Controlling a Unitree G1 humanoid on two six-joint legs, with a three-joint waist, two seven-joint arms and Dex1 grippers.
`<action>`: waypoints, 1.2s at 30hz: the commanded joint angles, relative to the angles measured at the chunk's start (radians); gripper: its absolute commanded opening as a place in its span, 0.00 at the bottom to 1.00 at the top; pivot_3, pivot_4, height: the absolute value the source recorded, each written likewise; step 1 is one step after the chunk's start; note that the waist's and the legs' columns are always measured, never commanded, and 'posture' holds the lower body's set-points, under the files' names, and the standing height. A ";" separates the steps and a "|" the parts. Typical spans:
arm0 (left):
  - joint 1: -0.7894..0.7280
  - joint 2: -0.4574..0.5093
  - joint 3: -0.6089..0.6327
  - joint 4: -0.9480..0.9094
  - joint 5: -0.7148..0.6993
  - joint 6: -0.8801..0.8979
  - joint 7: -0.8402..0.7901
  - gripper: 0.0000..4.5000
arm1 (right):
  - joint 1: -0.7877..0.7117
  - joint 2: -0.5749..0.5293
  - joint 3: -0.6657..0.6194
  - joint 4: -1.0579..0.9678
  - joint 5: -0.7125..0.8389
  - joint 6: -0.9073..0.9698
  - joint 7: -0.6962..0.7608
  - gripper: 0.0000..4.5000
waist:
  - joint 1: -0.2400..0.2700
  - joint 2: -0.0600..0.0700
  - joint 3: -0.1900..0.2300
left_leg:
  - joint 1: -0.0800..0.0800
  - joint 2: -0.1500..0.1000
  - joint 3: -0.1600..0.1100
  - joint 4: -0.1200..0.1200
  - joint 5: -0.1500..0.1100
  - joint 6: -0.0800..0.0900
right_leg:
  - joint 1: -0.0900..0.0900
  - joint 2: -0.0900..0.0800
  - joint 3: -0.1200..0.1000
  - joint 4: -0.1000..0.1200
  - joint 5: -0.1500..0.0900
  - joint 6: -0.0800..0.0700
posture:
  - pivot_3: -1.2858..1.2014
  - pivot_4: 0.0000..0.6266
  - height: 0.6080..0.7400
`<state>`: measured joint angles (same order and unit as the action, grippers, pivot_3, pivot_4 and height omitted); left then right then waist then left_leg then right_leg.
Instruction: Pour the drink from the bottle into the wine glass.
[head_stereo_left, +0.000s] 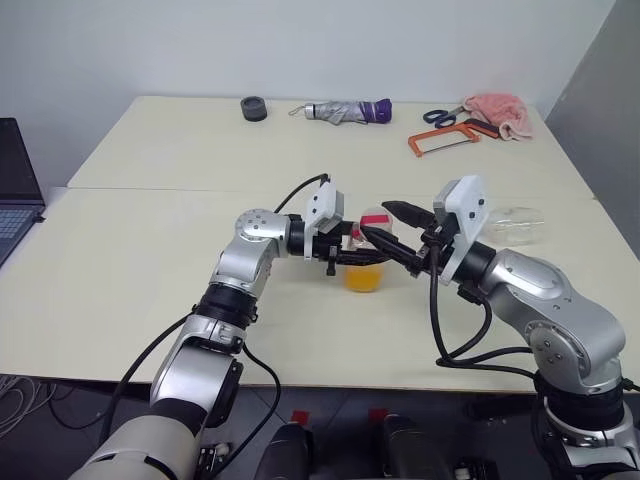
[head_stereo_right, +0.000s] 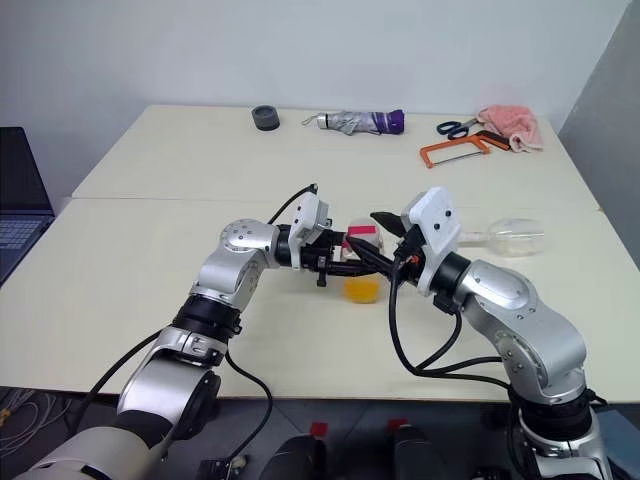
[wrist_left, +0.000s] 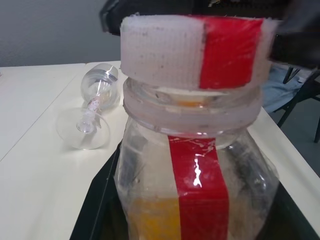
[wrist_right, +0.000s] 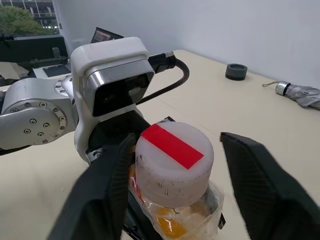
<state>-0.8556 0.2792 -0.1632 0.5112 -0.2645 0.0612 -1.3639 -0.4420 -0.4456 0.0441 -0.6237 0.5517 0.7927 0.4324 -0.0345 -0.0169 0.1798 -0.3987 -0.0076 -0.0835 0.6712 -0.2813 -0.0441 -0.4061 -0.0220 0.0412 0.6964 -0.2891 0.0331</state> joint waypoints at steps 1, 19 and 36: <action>-0.002 -0.003 0.013 -0.056 -0.021 -0.002 0.005 0.39 | -0.013 0.004 0.002 -0.030 0.006 -0.018 0.007 0.40 | 0.000 0.000 0.000 | 0.000 0.000 0.000 0.000 0.000 0.000 | 0.000 0.000 0.000 0.000 0.000 0.000 | 0.52 0.24 1.00; 0.010 -0.007 0.020 -0.069 -0.023 0.010 0.024 0.38 | -0.027 0.028 -0.023 -0.046 -0.119 -0.193 -0.032 0.39 | 0.000 0.000 0.000 | 0.000 0.000 0.000 0.000 0.000 0.000 | 0.000 0.000 0.000 0.000 0.000 0.000 | 0.52 0.24 1.00; 0.014 0.014 0.054 -0.051 -0.028 0.001 0.055 0.38 | 0.606 -0.122 -0.366 0.034 -0.230 -0.241 -0.074 0.38 | -0.001 0.000 0.000 | 0.001 -0.001 0.005 -0.001 0.000 0.000 | 0.001 0.001 0.001 0.000 0.000 0.000 | 0.52 0.24 1.00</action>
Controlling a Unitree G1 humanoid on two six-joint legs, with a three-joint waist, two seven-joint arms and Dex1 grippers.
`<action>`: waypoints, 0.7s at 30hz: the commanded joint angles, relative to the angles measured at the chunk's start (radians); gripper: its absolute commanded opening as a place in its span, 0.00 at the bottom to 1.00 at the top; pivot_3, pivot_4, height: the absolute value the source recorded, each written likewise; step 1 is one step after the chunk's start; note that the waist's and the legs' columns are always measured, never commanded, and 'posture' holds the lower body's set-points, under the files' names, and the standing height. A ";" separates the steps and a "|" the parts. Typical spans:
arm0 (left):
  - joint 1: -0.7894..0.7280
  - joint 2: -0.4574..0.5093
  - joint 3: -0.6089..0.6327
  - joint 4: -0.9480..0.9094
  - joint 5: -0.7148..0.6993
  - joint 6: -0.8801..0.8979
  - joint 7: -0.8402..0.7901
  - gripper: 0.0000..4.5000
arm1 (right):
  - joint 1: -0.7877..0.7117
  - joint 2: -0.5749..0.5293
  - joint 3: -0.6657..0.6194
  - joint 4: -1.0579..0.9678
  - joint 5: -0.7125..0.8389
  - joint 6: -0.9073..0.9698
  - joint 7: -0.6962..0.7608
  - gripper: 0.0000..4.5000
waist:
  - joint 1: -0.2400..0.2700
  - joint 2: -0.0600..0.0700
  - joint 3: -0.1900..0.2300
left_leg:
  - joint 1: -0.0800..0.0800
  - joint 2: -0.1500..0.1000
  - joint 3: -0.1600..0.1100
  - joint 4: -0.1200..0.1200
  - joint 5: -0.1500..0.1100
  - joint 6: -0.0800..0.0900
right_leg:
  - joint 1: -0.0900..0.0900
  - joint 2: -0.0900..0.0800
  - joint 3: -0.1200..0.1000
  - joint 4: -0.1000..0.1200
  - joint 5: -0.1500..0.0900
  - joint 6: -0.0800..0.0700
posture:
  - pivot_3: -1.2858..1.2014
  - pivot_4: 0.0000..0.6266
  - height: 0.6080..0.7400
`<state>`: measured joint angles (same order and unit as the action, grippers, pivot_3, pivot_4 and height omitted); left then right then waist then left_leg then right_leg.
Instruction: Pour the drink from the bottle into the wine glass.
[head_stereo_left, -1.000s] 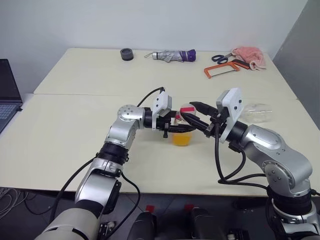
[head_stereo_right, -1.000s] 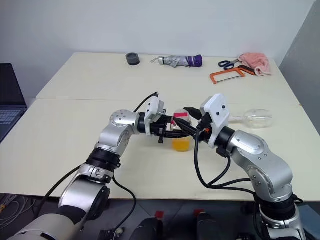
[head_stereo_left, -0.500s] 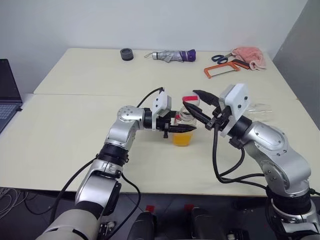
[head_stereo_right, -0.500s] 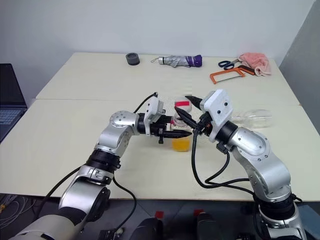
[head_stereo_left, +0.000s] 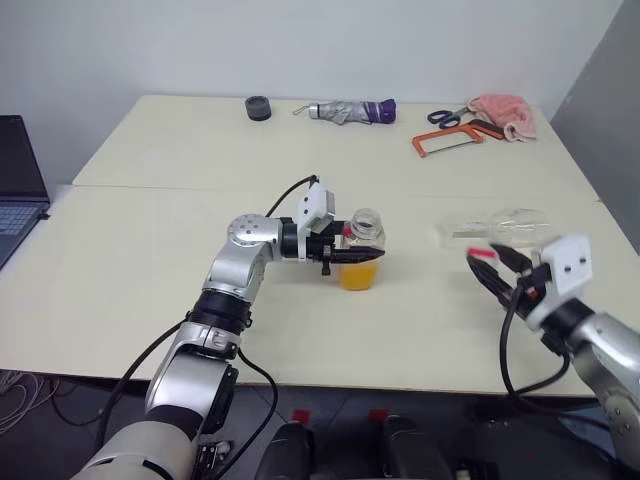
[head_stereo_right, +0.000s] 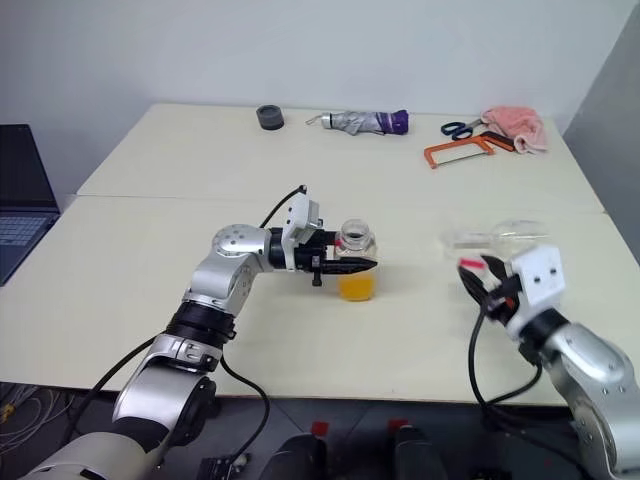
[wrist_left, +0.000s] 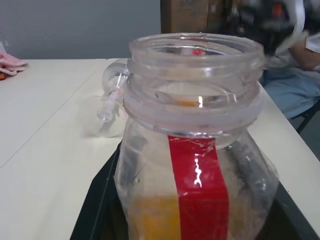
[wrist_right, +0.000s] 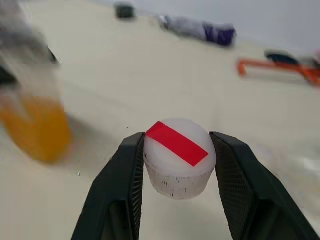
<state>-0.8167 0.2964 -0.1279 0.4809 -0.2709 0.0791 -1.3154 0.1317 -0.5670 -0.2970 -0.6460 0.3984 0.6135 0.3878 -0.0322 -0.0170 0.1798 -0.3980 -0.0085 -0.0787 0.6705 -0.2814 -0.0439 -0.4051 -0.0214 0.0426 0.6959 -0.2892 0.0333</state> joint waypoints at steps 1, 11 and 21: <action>-0.030 -0.004 0.021 -0.015 -0.020 -0.018 0.008 0.38 | 0.045 0.010 -0.025 0.085 -0.082 -0.063 -0.033 0.38 | -0.005 0.000 0.000 | 0.001 0.000 0.000 0.000 0.000 0.000 | 0.000 0.001 0.001 0.001 0.000 0.000 | 0.52 0.24 1.00; -0.064 0.004 0.080 0.029 -0.018 -0.047 0.092 0.38 | 0.070 0.007 -0.071 0.099 -0.012 -0.052 0.049 1.00 | -0.003 0.000 0.000 | 0.002 0.001 0.000 0.000 0.000 0.000 | 0.000 0.002 0.001 0.001 0.000 0.000 | 0.52 0.24 1.00; -0.134 0.104 0.272 0.262 0.082 -0.169 0.620 0.38 | -0.346 -0.087 0.184 -0.046 0.159 0.125 0.155 1.00 | -0.020 -0.001 0.001 | 0.003 0.003 -0.003 0.000 0.000 0.000 | 0.000 0.004 0.000 0.002 0.000 0.000 | 0.52 0.24 1.00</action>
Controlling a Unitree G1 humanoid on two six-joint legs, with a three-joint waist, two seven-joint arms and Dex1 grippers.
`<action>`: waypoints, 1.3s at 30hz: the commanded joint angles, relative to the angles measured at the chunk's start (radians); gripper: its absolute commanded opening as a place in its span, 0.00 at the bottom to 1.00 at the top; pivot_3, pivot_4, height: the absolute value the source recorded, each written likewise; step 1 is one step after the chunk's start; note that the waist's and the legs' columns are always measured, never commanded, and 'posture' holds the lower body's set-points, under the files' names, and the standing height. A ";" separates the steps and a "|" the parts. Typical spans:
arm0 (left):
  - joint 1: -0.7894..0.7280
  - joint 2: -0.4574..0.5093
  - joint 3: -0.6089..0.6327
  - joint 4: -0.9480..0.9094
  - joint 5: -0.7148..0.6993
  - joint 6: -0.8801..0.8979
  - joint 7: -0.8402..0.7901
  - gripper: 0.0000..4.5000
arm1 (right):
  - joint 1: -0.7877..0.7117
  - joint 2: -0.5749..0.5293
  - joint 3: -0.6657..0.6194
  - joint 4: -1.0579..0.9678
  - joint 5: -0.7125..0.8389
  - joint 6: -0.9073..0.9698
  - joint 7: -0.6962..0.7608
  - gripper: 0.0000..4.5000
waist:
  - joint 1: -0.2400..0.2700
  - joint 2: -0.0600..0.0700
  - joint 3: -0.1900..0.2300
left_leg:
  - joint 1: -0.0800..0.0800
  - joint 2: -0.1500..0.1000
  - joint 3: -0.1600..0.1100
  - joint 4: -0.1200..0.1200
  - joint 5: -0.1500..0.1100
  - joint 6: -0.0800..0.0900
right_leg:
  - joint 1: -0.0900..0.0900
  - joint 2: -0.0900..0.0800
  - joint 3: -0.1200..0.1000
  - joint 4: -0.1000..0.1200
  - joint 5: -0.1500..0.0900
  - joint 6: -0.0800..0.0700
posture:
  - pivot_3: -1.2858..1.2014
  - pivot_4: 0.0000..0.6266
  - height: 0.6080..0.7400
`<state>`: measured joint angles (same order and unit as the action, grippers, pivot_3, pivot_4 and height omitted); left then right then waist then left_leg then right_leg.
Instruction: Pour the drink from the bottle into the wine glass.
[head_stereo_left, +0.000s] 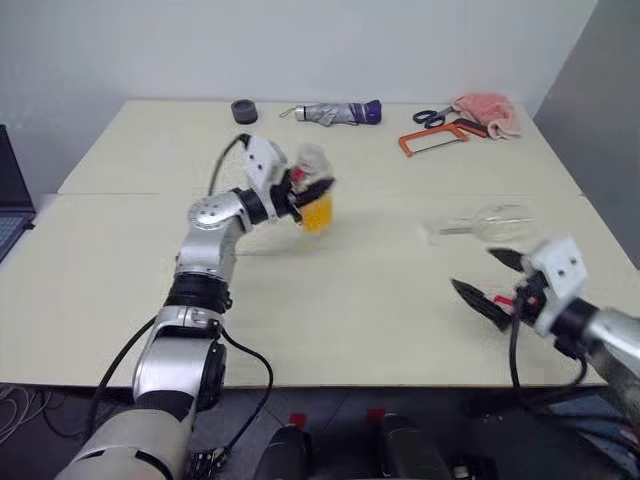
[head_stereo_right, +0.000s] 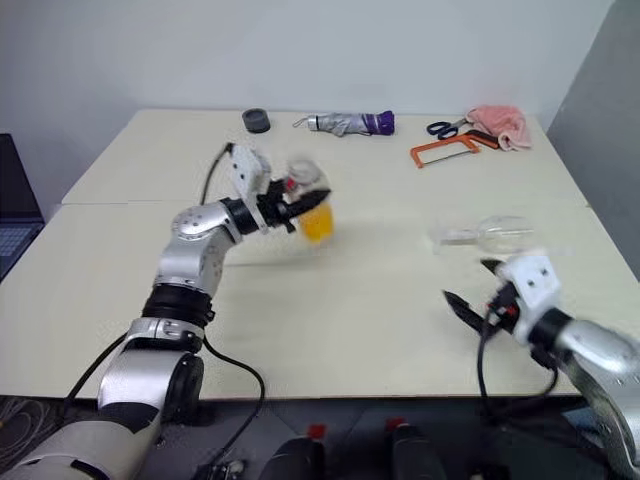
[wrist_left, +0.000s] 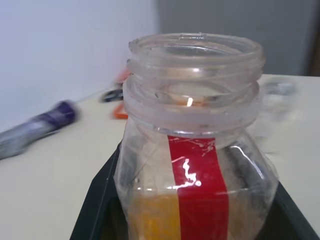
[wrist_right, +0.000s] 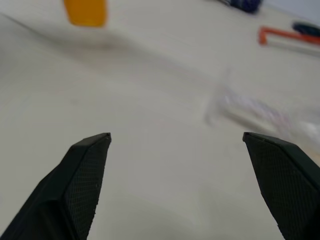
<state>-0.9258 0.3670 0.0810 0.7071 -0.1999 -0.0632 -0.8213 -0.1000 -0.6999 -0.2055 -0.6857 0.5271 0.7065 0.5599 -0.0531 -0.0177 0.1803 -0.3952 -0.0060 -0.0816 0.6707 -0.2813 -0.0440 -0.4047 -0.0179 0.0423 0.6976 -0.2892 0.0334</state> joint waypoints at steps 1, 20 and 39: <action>-0.022 0.049 0.082 0.054 0.015 -0.029 0.176 0.38 | -0.192 0.085 0.158 0.022 0.022 0.043 -0.023 1.00 | -0.001 -0.001 0.000 | 0.000 0.000 0.000 0.000 0.000 0.000 | 0.000 0.000 -0.001 0.000 0.000 0.000 | 0.52 0.24 1.00; 0.027 0.144 0.232 0.261 0.003 -0.064 0.444 0.38 | -0.685 0.524 0.579 0.582 -0.307 -0.095 -0.040 1.00 | 0.012 -0.004 0.000 | -0.006 -0.002 -0.003 0.004 0.002 -0.005 | -0.004 -0.010 -0.003 0.000 0.001 0.000 | 0.52 0.24 1.00; 0.156 0.099 0.180 0.203 0.042 -0.119 0.482 1.00 | -0.559 0.470 0.538 0.434 -0.297 -0.003 -0.017 1.00 | -0.001 -0.004 -0.001 | -0.005 -0.001 -0.002 0.004 0.002 -0.003 | -0.005 -0.008 -0.002 0.002 0.001 0.000 | 0.52 0.24 1.00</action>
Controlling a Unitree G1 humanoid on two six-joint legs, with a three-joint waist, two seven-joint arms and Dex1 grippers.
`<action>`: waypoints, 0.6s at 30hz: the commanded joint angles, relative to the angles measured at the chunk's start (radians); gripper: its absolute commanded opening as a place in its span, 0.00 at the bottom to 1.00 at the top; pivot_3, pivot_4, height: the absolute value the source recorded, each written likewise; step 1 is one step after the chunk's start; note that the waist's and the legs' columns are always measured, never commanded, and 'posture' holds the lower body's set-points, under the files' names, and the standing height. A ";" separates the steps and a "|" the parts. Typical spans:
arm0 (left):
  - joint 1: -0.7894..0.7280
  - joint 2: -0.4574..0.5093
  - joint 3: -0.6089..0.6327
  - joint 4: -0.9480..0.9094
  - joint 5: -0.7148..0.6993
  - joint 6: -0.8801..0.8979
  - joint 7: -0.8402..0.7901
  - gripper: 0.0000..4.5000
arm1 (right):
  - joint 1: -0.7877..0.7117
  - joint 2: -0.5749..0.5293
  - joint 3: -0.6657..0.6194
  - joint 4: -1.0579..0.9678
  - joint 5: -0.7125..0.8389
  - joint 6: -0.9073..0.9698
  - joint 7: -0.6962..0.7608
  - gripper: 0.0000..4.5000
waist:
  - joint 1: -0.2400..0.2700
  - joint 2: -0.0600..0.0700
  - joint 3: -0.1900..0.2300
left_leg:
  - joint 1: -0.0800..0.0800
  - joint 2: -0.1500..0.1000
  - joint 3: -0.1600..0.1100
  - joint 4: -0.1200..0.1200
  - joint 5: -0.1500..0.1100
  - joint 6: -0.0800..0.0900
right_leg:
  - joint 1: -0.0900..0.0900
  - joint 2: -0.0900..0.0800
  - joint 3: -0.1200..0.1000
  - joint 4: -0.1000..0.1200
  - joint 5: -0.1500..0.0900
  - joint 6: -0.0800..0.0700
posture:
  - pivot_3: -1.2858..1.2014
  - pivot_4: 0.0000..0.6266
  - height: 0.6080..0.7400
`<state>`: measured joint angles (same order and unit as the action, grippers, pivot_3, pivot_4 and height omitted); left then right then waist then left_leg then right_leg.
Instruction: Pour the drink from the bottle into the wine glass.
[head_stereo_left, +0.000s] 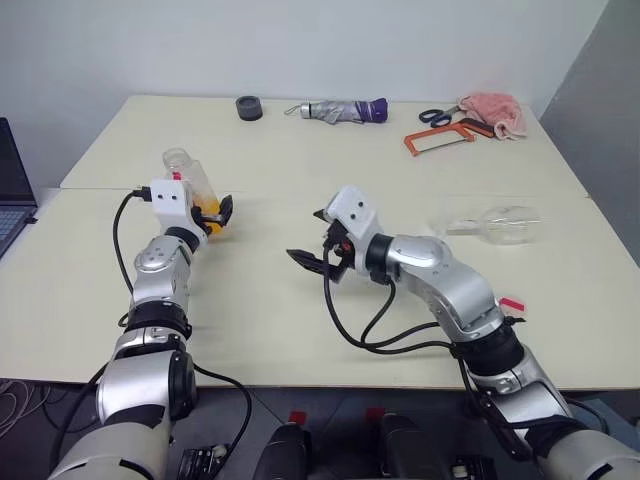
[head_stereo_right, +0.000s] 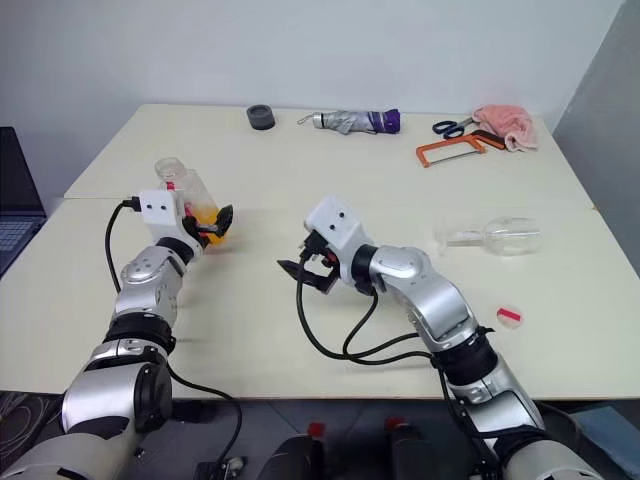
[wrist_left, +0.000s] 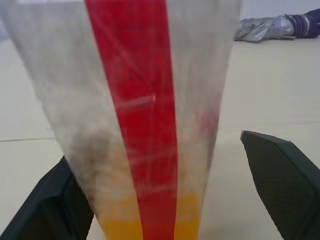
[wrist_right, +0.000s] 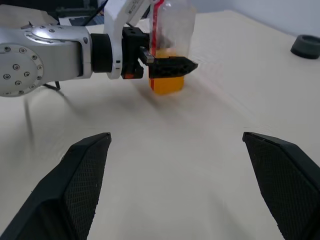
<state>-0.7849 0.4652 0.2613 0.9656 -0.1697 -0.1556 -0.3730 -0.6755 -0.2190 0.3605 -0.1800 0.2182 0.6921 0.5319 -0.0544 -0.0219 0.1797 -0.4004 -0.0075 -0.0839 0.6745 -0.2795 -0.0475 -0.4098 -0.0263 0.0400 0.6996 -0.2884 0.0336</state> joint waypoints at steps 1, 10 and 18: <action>0.025 -0.002 0.003 -0.063 0.010 -0.028 0.046 1.00 | 0.027 -0.016 -0.030 -0.082 0.014 0.017 0.011 1.00 | 0.000 0.000 0.000 | 0.000 0.000 0.000 0.000 -0.001 0.001 | 0.000 0.000 0.000 0.000 0.000 0.000 | 0.52 0.24 1.00; 0.153 -0.049 0.000 -0.196 0.011 -0.018 0.101 1.00 | 0.137 -0.077 -0.060 -0.179 0.013 0.053 0.007 1.00 | 0.003 0.000 0.000 | 0.000 0.001 0.000 0.000 -0.002 0.003 | 0.000 -0.001 0.000 0.000 0.000 0.000 | 0.52 0.24 1.00; 0.307 -0.069 -0.016 -0.402 0.003 0.073 0.081 1.00 | 0.249 -0.128 -0.127 -0.298 0.049 0.103 0.000 1.00 | 0.004 0.000 0.000 | 0.000 0.001 0.000 -0.001 -0.002 0.003 | 0.000 -0.001 0.000 0.000 0.000 0.000 | 0.52 0.24 1.00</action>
<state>-0.4920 0.3947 0.2472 0.6303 -0.1559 -0.0968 -0.2799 -0.4297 -0.3452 0.2671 -0.4130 0.2483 0.7897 0.5381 -0.0501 -0.0221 0.1795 -0.4001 -0.0066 -0.0839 0.6740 -0.2813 -0.0443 -0.4094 -0.0268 0.0404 0.6993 -0.2884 0.0337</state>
